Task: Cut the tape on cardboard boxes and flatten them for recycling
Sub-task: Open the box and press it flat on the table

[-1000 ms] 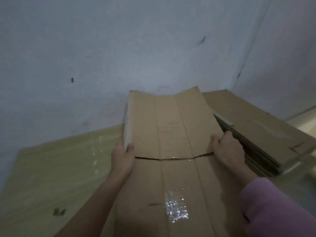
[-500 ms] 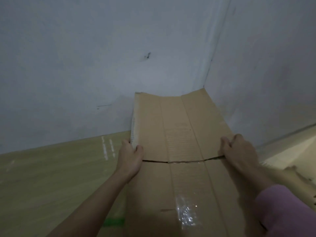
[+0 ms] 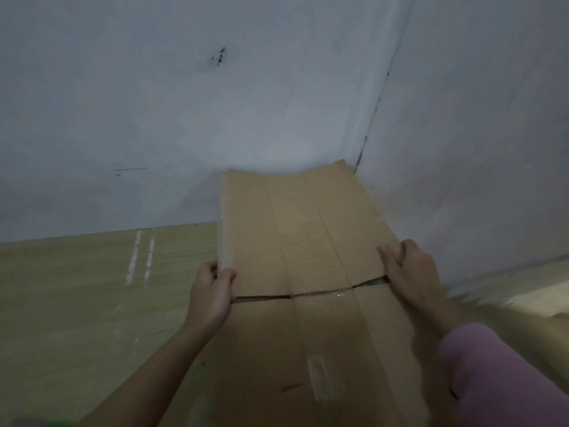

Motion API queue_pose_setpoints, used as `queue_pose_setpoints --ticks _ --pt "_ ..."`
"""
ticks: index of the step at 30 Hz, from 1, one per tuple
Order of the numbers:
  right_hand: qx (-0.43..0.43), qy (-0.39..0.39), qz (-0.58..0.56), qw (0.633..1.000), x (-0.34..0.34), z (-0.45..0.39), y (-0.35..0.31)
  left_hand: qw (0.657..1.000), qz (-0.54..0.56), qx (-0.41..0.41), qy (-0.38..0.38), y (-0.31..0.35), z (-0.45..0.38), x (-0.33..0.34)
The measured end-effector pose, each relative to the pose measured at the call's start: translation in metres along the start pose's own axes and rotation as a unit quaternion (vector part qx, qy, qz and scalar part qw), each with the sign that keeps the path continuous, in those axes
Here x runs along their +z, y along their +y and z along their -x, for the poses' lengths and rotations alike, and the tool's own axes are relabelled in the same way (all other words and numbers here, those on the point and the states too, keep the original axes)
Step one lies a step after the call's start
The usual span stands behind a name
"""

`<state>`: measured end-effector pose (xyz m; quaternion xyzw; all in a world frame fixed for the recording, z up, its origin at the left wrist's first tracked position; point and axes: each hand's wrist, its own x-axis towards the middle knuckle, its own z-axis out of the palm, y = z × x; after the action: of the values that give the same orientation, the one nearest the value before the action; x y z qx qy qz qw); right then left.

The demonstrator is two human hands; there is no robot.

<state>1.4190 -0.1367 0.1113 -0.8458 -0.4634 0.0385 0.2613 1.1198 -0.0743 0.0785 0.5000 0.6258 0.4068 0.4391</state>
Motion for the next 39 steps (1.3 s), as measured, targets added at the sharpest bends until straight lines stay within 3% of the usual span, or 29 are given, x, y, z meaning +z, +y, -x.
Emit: queue_pose_setpoints --ticks 5,10,12,17,27,34,39 --pt "0.004 -0.067 0.053 0.996 0.039 -0.019 0.025 0.992 -0.116 -0.005 0.042 -0.009 -0.004 0.025" --pt "0.023 -0.030 0.086 0.996 0.065 -0.024 0.040 0.987 -0.149 -0.023 0.050 -0.018 -0.002 0.044" --pt "0.007 -0.010 0.104 0.994 0.065 -0.028 0.038 0.987 -0.153 -0.027 0.045 -0.016 -0.001 0.048" --pt "0.018 -0.052 0.144 0.988 0.064 -0.037 0.023 0.970 -0.238 -0.037 -0.015 -0.009 -0.011 0.041" --pt "-0.197 -0.079 0.105 0.972 0.019 -0.035 -0.065 0.908 -0.404 0.087 -0.075 0.054 0.015 -0.015" --pt "-0.308 -0.149 0.059 0.938 0.002 0.016 -0.127 0.832 -0.539 0.131 -0.003 0.077 0.068 -0.091" --pt "-0.402 -0.152 0.042 0.902 0.007 0.053 -0.181 0.811 -0.567 0.137 0.045 0.075 0.092 -0.153"
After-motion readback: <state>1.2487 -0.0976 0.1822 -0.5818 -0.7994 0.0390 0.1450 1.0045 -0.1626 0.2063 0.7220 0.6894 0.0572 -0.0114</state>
